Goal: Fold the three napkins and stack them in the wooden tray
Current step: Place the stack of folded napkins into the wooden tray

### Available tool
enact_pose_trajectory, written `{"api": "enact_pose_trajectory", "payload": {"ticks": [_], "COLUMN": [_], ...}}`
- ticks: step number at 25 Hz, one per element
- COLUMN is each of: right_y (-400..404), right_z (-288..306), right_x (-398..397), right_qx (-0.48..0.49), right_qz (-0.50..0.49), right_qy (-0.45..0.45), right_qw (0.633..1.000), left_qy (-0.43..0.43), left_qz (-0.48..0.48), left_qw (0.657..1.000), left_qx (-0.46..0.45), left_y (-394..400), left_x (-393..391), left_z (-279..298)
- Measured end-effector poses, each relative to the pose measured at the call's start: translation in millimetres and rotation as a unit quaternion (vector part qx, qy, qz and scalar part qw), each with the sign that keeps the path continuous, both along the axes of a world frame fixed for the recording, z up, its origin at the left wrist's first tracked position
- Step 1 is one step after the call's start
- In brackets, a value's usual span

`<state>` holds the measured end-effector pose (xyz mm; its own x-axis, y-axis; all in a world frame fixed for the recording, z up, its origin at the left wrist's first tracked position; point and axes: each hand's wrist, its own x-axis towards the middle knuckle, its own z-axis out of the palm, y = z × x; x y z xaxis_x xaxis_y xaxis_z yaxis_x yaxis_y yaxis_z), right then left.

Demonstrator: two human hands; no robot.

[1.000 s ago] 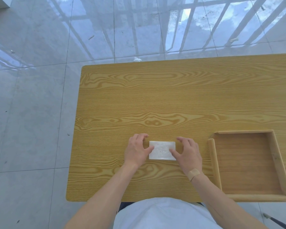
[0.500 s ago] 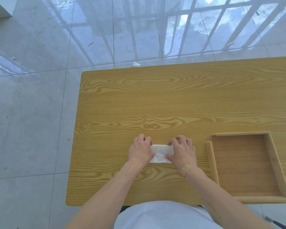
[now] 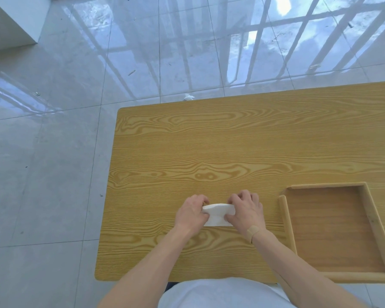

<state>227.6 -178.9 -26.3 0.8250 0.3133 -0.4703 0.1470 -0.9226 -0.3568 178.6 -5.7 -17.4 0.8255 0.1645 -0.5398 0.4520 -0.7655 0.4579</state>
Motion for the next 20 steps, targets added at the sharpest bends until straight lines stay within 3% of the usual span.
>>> {"api": "enact_pose_trajectory", "payload": {"ticks": [5,9,20], "right_y": [-11,-21,-25], "right_z": [8,14,11], "right_x": [-6,-18,-40], "right_qx": [0.135,0.220,0.186], "right_qz": [-0.038,-0.052,-0.109], "right_qy": [0.066,0.038,0.045], "right_qw": [0.988,0.973,0.976], "left_qy": [-0.038,-0.070,-0.055], "left_qz": [0.069,0.104,0.127], "left_qw": [0.995,0.988,0.981], "left_qx": [-0.054,-0.093,-0.132], "left_y": [-2,1,2], "left_x": [-11,-21,-30], "left_z": [6,9,0]}}
